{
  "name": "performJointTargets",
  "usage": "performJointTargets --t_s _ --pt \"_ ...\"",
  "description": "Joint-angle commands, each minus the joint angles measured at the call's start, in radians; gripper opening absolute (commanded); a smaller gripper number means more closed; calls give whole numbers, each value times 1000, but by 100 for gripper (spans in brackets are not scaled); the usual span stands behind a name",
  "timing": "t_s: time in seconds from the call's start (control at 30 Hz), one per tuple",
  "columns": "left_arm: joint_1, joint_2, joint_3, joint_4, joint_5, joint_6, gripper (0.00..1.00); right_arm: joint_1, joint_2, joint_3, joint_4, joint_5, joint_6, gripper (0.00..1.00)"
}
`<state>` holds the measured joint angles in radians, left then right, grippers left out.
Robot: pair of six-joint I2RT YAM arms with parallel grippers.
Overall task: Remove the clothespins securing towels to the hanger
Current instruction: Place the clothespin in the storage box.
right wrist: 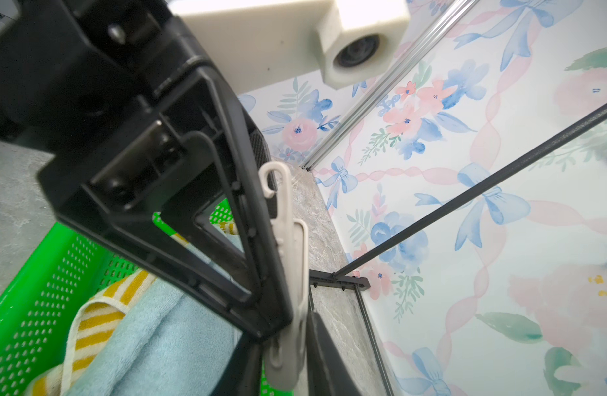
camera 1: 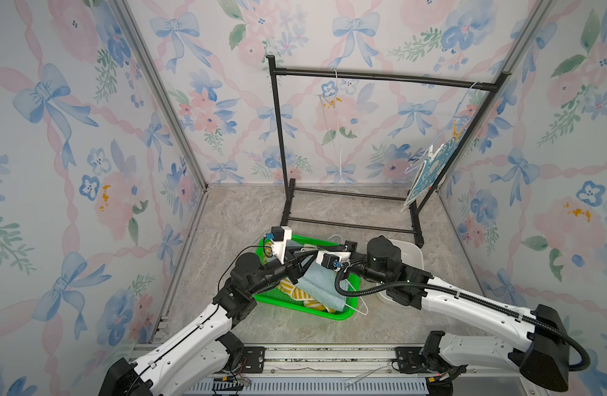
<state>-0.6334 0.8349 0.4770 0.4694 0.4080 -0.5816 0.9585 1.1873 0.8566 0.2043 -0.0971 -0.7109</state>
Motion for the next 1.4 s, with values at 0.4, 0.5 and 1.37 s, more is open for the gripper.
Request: performJointTargets --t_s 0.4,0.5,1.37 --pt "3 -14 24 17 11 -8 45 19 -1 53 -22 42 17 6" --pt "3 -20 21 17 12 -5 50 19 -2 54 -27 50 27 3" --pt "8 -174 250 -587 -247 588 97 17 -73 130 -222 309 271 0"
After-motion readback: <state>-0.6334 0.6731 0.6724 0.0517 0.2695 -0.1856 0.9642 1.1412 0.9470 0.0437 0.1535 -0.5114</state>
